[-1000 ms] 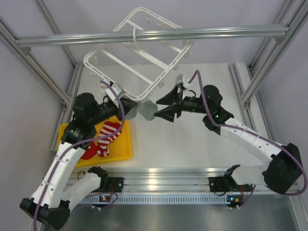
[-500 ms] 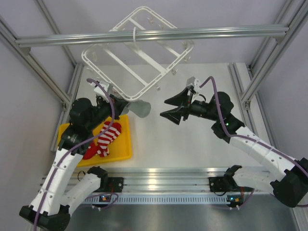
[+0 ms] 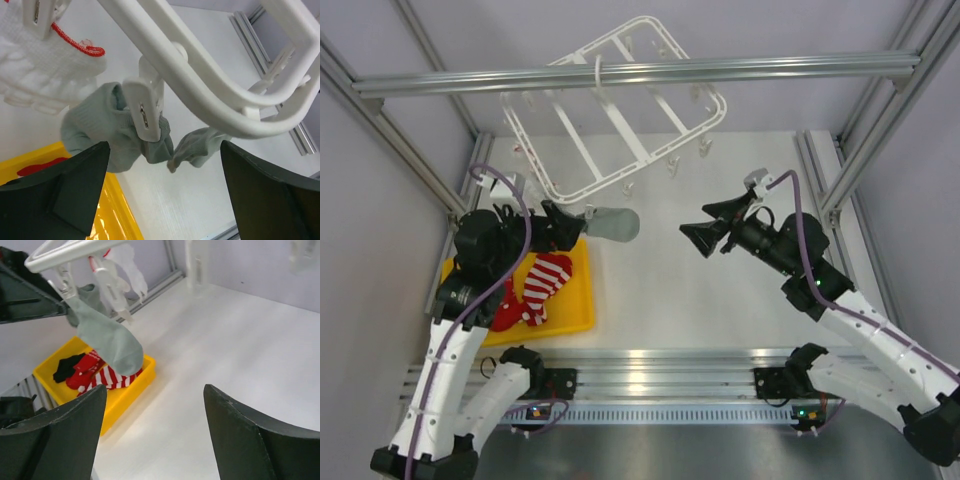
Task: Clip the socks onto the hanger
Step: Reset both arms
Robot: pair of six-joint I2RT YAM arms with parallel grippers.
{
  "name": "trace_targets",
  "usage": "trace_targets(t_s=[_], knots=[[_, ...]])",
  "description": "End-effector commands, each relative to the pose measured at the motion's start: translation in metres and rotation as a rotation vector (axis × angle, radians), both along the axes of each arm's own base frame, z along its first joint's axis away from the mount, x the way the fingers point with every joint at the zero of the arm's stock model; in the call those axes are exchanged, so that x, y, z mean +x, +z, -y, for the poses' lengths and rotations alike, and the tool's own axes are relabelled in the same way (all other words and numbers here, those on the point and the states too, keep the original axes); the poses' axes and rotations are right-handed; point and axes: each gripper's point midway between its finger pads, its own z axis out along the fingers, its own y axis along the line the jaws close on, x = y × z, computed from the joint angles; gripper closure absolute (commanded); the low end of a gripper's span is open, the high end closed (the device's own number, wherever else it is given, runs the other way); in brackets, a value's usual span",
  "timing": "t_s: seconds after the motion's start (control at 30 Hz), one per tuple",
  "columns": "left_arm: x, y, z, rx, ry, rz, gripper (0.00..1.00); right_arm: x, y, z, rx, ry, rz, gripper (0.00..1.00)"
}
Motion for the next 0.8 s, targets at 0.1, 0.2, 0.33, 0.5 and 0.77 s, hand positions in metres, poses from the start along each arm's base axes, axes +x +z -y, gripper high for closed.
trace_targets(t_s=[0.1,0.2,0.33,0.5,0.77], knots=[[-0.029,-0.010,-0.013,0.076,-0.002,-0.062,0.02,0.011,-0.002,0.058,-0.010,-0.263,-0.022,0.19],[-0.041,-0.028,-0.015,0.177,-0.067,-0.139,0.02,0.009,-0.005,0.075,-0.023,-0.313,-0.026,0.15],[-0.043,-0.041,-0.035,0.324,-0.039,-0.178,0.02,0.007,-0.011,0.096,-0.021,-0.368,-0.041,0.07],[-0.054,-0.035,-0.060,0.478,0.010,-0.077,0.02,0.003,-0.014,0.123,0.009,-0.436,-0.039,0.01],[-0.054,-0.027,-0.087,0.564,0.129,-0.052,0.02,-0.017,-0.021,0.121,-0.022,-0.334,0.011,0.00]])
